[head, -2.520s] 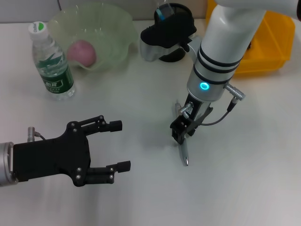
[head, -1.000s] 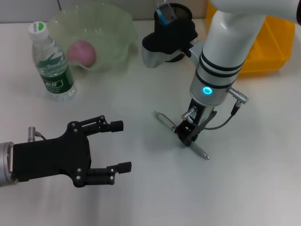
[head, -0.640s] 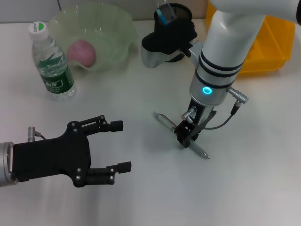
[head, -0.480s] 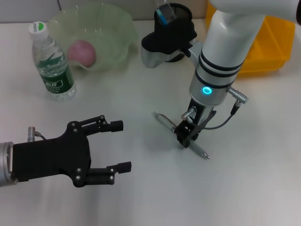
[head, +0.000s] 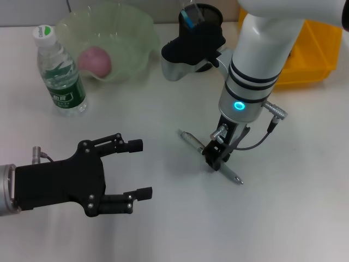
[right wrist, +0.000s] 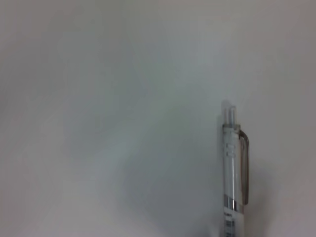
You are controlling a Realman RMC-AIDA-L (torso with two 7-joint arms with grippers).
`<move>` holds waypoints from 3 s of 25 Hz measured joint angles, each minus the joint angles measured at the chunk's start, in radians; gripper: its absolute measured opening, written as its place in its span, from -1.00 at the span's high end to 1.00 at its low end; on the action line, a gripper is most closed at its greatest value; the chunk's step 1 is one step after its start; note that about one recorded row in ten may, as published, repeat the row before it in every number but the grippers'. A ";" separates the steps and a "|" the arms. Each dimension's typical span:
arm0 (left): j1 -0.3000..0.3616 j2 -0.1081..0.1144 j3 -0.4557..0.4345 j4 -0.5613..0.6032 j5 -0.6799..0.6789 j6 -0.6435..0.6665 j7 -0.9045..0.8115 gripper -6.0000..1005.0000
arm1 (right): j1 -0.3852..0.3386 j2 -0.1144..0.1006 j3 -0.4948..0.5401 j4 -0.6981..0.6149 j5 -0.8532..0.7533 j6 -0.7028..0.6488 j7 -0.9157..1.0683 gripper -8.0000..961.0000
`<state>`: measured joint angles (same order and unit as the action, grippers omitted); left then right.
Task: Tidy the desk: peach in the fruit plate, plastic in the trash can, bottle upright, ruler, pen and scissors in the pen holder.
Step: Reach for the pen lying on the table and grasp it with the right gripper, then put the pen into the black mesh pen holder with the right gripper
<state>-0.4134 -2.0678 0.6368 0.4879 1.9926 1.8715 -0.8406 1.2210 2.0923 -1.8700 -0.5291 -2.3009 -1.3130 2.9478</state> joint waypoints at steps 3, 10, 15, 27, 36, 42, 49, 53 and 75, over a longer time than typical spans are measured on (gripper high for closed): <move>-0.001 0.000 0.001 0.000 0.000 0.000 0.000 -0.65 | -0.002 0.000 0.000 0.000 0.000 0.000 -0.001 0.49; -0.003 0.000 0.001 0.000 0.000 0.000 0.000 -0.65 | -0.009 0.000 -0.001 -0.009 0.001 -0.008 -0.004 0.50; -0.003 0.001 0.001 0.000 0.000 0.000 0.000 -0.65 | -0.011 0.000 -0.008 -0.012 0.001 -0.009 -0.005 0.50; -0.004 0.002 0.002 0.000 0.000 0.000 0.000 -0.65 | -0.025 0.000 -0.024 -0.043 0.002 -0.015 -0.004 0.67; 0.003 0.002 -0.004 0.003 0.000 0.008 0.000 -0.65 | -0.132 -0.009 0.050 -0.220 -0.044 -0.030 -0.013 0.74; 0.004 0.004 -0.007 0.007 0.000 0.009 -0.007 -0.65 | -0.298 -0.009 0.264 -0.433 -0.114 -0.023 -0.143 0.74; -0.001 0.005 -0.009 0.007 -0.001 0.005 -0.014 -0.65 | -0.429 -0.009 0.440 -0.507 0.046 0.069 -0.434 0.75; -0.007 0.005 -0.011 0.009 -0.001 0.004 -0.034 -0.65 | -0.527 -0.011 0.571 -0.487 0.267 0.104 -0.781 0.75; -0.030 0.001 -0.032 -0.004 -0.033 0.004 -0.112 -0.65 | -0.559 -0.005 0.727 0.042 1.283 0.245 -2.120 0.74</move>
<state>-0.4431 -2.0663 0.6044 0.4837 1.9597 1.8757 -0.9531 0.6619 2.0875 -1.1425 -0.4870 -1.0178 -1.0677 0.8283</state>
